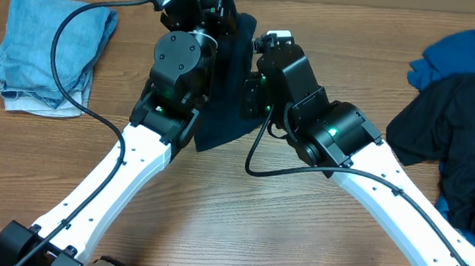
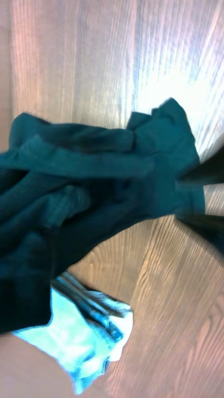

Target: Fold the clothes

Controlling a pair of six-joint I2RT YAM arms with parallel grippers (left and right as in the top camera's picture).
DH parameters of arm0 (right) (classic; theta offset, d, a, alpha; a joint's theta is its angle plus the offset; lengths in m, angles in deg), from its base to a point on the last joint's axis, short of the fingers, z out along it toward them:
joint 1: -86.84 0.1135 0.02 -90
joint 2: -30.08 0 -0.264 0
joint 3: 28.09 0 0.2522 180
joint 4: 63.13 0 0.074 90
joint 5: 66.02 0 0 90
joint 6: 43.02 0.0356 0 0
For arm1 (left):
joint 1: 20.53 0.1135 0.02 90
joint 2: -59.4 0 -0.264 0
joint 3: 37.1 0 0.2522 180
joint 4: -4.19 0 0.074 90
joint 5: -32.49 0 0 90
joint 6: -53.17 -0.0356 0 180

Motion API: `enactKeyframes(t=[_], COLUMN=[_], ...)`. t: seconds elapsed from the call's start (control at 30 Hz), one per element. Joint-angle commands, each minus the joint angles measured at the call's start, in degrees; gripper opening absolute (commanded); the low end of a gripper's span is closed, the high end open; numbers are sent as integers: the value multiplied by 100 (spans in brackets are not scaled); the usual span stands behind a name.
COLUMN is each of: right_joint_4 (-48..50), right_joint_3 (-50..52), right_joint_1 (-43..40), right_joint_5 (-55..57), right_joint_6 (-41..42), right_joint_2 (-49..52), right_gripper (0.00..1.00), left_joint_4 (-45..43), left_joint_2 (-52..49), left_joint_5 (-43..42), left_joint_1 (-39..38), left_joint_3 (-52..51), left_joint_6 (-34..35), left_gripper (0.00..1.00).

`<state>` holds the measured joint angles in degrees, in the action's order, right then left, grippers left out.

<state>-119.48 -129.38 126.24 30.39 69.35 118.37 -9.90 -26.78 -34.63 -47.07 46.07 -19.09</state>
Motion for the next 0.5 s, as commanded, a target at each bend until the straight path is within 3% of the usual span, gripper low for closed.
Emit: enactKeyframes(t=[0.0,0.07,0.1,0.27,0.47], right_joint_4=[42,109,195,793,918], right_joint_3=[15,15,15,15,15], right_joint_1=[-17,-17,-22,-33,-507], right_joint_5=[-31,2,15,160,525], right_joint_6=[439,490,490,101,-11], right_joint_2=[0,238,516,1397,1484], right_gripper=[35,54,57,59,59], left_joint_4=[-74,-109,-188,-258,-190], left_joint_2=[9,9,9,72,81], left_joint_5=[-55,-57,-101,-216,-219], left_joint_1=[-11,-11,-11,-11,-11], left_joint_3=[164,164,164,164,164], left_joint_6=[-146,-144,-146,-146,-151], left_gripper=[4,4,4,4,4])
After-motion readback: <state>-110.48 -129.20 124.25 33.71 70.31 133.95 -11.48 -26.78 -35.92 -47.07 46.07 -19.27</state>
